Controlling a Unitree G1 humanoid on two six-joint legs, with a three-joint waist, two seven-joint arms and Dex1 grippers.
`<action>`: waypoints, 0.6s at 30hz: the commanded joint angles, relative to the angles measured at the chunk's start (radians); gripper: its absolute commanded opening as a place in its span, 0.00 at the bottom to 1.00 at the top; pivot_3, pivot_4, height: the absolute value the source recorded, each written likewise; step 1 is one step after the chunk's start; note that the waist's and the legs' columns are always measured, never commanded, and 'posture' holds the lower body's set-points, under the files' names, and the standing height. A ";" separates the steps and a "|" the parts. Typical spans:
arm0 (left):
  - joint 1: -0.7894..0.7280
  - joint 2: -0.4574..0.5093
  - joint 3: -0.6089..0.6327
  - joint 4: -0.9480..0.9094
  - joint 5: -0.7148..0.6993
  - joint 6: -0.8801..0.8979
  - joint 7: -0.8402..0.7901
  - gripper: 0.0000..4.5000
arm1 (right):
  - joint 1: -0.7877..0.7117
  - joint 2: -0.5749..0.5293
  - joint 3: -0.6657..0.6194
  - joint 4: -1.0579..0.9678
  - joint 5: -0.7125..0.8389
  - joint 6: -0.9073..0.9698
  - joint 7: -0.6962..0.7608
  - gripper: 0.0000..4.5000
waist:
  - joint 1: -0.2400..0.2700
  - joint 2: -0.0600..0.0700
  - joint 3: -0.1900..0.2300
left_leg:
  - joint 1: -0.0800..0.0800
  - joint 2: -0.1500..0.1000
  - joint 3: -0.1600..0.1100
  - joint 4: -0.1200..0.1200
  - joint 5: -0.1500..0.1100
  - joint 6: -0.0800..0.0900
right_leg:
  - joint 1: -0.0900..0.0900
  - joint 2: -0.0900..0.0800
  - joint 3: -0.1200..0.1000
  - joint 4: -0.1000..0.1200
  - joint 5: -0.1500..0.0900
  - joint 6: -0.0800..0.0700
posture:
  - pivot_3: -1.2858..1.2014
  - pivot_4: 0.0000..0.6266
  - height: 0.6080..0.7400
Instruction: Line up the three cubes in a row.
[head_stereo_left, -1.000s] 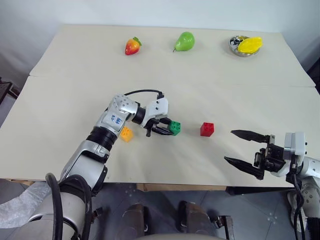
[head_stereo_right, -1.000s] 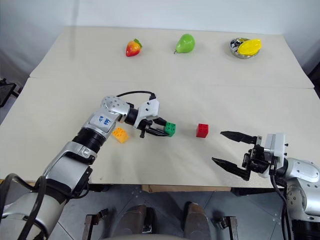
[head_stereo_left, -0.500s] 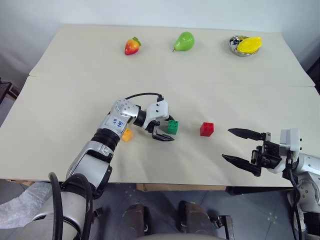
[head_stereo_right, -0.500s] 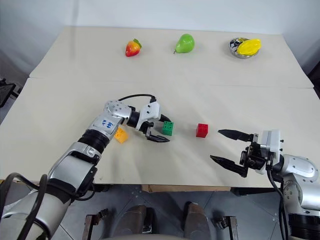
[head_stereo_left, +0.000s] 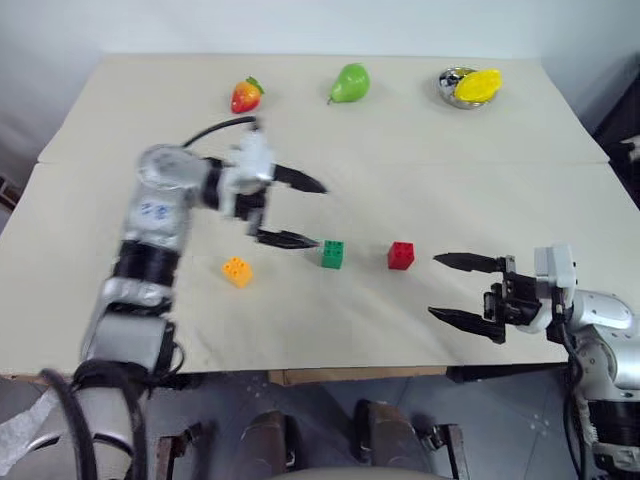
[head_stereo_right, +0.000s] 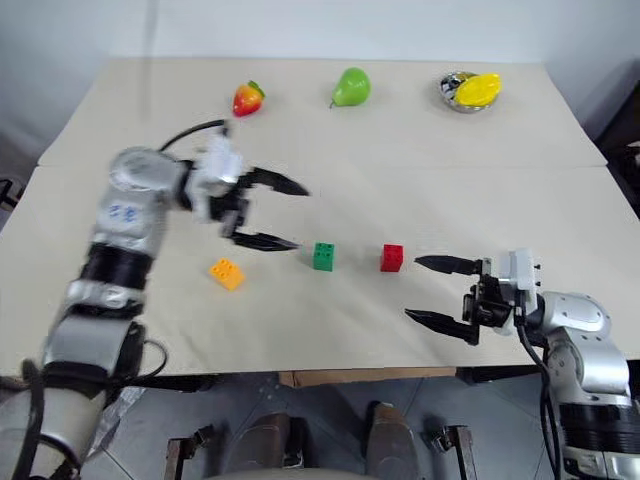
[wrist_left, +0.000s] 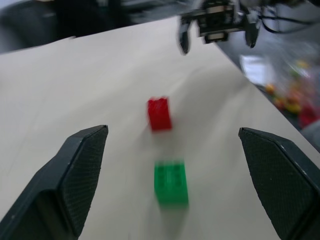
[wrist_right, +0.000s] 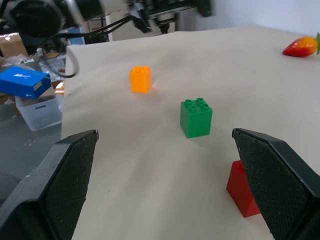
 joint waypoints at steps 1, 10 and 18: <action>0.178 0.083 0.146 -0.153 -0.070 0.035 0.071 0.99 | -0.029 0.014 0.020 -0.027 0.030 0.025 0.012 1.00 | 0.003 0.000 0.000 | 0.000 0.000 -0.001 0.000 0.000 0.000 | 0.000 0.000 -0.001 0.001 0.000 -0.001 | 0.52 0.24 1.00; 0.810 0.167 0.548 -0.407 -0.165 0.117 0.258 0.99 | -0.108 0.032 0.123 -0.084 0.010 0.035 0.065 1.00 | 0.027 -0.001 0.001 | -0.001 0.000 -0.006 0.002 -0.001 0.002 | 0.002 -0.007 -0.003 0.003 0.000 0.000 | 0.52 0.24 1.00; 1.137 0.094 0.643 -0.444 -0.172 0.067 0.305 0.99 | -0.159 0.036 0.168 -0.142 0.016 0.085 0.038 1.00 | 0.031 -0.001 0.000 | 0.000 0.001 -0.005 0.000 -0.002 0.000 | 0.001 -0.007 -0.003 0.003 -0.001 -0.002 | 0.52 0.24 1.00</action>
